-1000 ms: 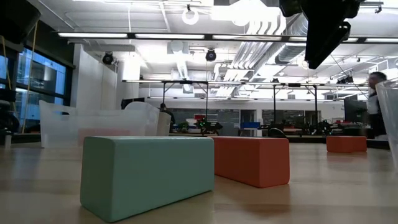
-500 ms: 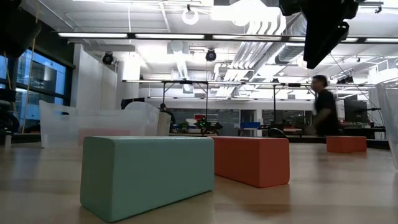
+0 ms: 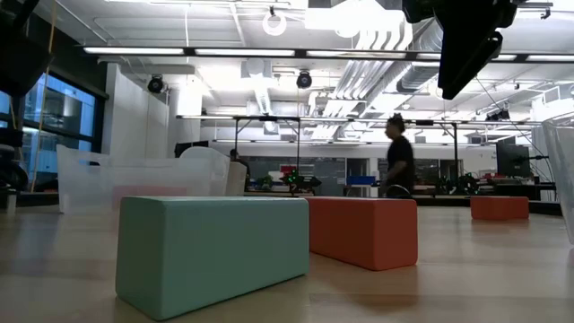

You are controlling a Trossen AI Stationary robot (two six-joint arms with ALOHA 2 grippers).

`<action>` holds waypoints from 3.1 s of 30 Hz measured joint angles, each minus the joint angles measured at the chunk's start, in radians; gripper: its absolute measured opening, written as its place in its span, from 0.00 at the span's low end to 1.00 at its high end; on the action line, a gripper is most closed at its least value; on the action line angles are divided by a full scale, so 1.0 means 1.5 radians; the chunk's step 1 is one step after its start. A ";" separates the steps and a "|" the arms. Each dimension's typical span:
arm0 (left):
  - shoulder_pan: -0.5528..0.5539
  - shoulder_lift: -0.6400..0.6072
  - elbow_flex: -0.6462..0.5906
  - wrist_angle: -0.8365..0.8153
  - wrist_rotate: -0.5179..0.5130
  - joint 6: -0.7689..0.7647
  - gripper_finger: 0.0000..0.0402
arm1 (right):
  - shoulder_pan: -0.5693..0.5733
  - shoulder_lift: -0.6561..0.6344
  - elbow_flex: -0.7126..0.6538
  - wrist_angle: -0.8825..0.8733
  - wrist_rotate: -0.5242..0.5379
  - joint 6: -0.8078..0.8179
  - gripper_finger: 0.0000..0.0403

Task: Sort & place blocks by color
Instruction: Put the blue block into the gray bin

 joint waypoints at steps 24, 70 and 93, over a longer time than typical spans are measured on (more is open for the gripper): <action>0.019 0.027 0.000 0.027 -0.028 0.030 0.56 | 0.000 0.000 0.000 0.000 0.000 -0.005 0.48; 0.257 -0.249 0.005 0.027 -0.199 0.296 0.18 | -0.006 0.000 0.000 0.019 -0.001 0.001 0.48; 0.729 -0.345 0.006 0.103 -0.226 0.874 0.18 | -0.107 0.000 0.000 0.072 0.000 0.040 0.48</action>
